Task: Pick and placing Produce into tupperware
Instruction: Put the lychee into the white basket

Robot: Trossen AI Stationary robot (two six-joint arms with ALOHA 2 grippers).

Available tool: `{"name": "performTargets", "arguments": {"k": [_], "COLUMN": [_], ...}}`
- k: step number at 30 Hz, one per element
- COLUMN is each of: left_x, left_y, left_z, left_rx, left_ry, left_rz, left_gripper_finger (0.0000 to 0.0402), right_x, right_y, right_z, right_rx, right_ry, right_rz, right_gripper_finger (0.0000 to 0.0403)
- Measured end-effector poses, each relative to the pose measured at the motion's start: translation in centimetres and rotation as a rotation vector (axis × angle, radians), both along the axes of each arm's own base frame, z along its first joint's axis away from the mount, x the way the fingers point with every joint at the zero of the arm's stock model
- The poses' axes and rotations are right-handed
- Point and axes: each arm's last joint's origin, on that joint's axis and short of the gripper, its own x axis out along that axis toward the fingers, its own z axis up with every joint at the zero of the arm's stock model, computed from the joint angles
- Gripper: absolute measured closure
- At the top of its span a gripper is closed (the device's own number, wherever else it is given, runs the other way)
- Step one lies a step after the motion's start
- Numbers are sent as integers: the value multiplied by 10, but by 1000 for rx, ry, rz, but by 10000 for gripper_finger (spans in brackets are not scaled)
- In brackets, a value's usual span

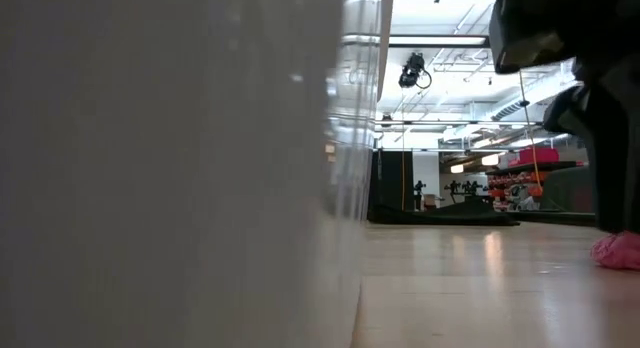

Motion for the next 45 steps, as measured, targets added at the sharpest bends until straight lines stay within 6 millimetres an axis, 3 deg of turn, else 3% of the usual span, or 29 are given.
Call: {"name": "performTargets", "arguments": {"k": [11, 19, 27, 40, 45], "left_x": [-25, -48, -61, -65, -65], "left_y": [6, 14, 2, -2, -2], "left_z": [24, 44, 48, 48, 48], "left_rx": [-61, -105, -97, -51, -67], "left_ry": [-75, -148, -185, -231, -234], "left_rz": [20, 43, 24, 39, 59], "left_gripper_finger": [298, 310, 319, 326, 324], "right_x": [-9, -9, -16, -8, -13], "right_y": [-12, -14, -14, 3, 12], "right_z": [-23, -22, -22, 7, 9], "right_rx": [-72, -119, -122, 45, 100], "right_ry": [-13, -41, 31, 116, 153], "right_rz": [-47, -60, -67, -24, 2], "right_gripper_finger": [249, 249, 249, 249, 249]}}
